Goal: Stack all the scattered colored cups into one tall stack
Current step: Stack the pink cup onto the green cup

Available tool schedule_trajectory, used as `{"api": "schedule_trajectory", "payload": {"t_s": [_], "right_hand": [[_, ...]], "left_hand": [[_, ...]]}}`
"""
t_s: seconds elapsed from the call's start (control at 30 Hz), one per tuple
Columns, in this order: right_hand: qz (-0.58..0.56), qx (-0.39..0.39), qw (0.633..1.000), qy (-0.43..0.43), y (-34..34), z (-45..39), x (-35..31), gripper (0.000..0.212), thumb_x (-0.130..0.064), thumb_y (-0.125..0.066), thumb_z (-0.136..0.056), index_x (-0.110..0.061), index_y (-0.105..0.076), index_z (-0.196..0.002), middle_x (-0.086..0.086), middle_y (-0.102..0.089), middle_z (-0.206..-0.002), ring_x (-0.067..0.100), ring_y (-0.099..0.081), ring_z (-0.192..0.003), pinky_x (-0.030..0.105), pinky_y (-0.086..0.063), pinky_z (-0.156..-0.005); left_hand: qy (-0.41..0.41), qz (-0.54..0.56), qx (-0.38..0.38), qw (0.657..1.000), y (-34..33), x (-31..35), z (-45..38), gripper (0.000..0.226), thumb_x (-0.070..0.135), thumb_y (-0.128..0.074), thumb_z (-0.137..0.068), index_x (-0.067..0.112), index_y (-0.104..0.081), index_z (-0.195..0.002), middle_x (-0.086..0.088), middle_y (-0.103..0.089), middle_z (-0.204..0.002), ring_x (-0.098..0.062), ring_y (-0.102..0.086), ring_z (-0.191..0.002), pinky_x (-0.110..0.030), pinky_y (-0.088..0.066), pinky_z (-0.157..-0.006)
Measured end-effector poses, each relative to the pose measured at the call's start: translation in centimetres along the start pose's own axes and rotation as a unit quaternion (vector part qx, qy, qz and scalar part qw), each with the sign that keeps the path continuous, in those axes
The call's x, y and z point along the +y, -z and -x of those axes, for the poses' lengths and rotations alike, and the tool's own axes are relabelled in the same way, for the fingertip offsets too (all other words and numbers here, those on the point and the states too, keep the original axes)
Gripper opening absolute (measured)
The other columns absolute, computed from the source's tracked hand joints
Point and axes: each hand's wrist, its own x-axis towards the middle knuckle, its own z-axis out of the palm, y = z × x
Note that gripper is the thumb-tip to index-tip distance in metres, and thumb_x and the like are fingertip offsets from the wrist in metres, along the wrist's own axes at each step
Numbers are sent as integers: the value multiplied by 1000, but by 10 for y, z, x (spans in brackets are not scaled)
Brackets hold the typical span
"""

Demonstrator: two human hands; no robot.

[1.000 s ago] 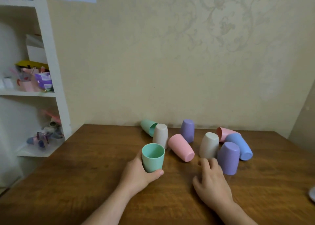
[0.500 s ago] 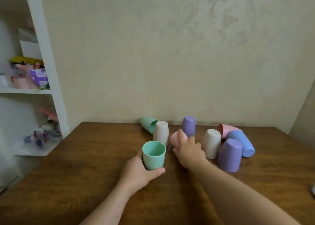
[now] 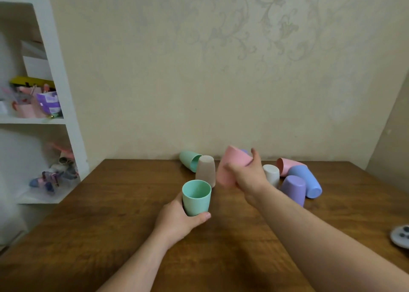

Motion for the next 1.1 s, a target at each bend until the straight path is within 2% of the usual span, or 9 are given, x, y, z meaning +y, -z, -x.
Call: {"api": "schedule_trajectory", "payload": {"t_s": [0.03,0.1,0.2,0.33,0.47,0.57,0.67,0.87,1.1], "right_hand": [[-38,-11,999,8,-4,0,-12,117,-36,-89,-65,-33,-26,-163,-1,-58,-134,21,-67,-115,46,-62,-99],[-42,-60,996,42,-16,7,-27,111,-33,-93,-67,-32,-32,-160,-3,-57,-135,20,-67,-119,46,-61,-102],[74,-145,981,104,-32,27,-22,101,-25,-93,-77,-34,-35,-158,-8,-59,-135,9,-65,-116,35,-61,-98],[200,-176,953,146,-43,33,6,104,-43,-94,-67,-44,-37,-154,-11,-63,-137,12,-64,-120,39,-58,-103],[185,-171,959,132,-41,39,34,97,-47,-92,-71,-47,-39,-151,-10,-60,-140,5,-64,-119,39,-58,-103],[133,-190,968,97,-39,44,43,95,-38,-91,-81,-55,-31,-153,-27,-57,-135,-12,-62,-112,31,-56,-105],[109,-202,970,75,-39,44,44,92,-33,-90,-84,-62,-28,-146,-33,-56,-133,-10,-62,-114,28,-54,-106],[131,-187,969,97,-40,42,40,90,-18,-86,-84,-56,-35,-147,-29,-59,-131,-17,-60,-111,12,-51,-92],[170,-180,964,101,-40,41,33,90,-31,-86,-80,-53,-37,-152,-23,-62,-131,4,-64,-116,28,-57,-99]], "left_hand": [[-1,1,3,1000,0,0,1,71,63,-97,-66,45,-61,-124,21,-73,-113,-8,-71,-106,-38,-63,-93],[-7,4,5,1000,1,1,3,72,66,-95,-64,45,-61,-124,20,-76,-111,-7,-71,-104,-39,-63,-92],[-16,7,-12,1000,2,2,6,71,69,-92,-69,45,-60,-127,21,-75,-115,-6,-71,-107,-39,-62,-94],[-17,35,-20,999,3,4,8,70,63,-93,-72,49,-58,-131,21,-75,-117,-7,-70,-110,-41,-63,-97],[-23,46,-16,999,4,4,9,78,63,-93,-66,50,-60,-135,20,-77,-118,-9,-72,-108,-41,-64,-96],[-28,48,-16,998,4,3,8,82,66,-91,-60,46,-64,-135,19,-79,-117,-10,-74,-106,-44,-64,-95],[-25,55,-21,998,4,3,7,81,60,-95,-65,43,-63,-138,18,-78,-120,-11,-73,-109,-45,-64,-98],[-36,43,-33,998,4,5,0,82,60,-95,-65,46,-60,-138,19,-76,-125,-11,-73,-113,-45,-64,-102],[-50,34,-80,995,11,7,-16,75,42,-102,-66,49,-58,-126,19,-75,-121,-9,-72,-112,-33,-62,-98]]}}
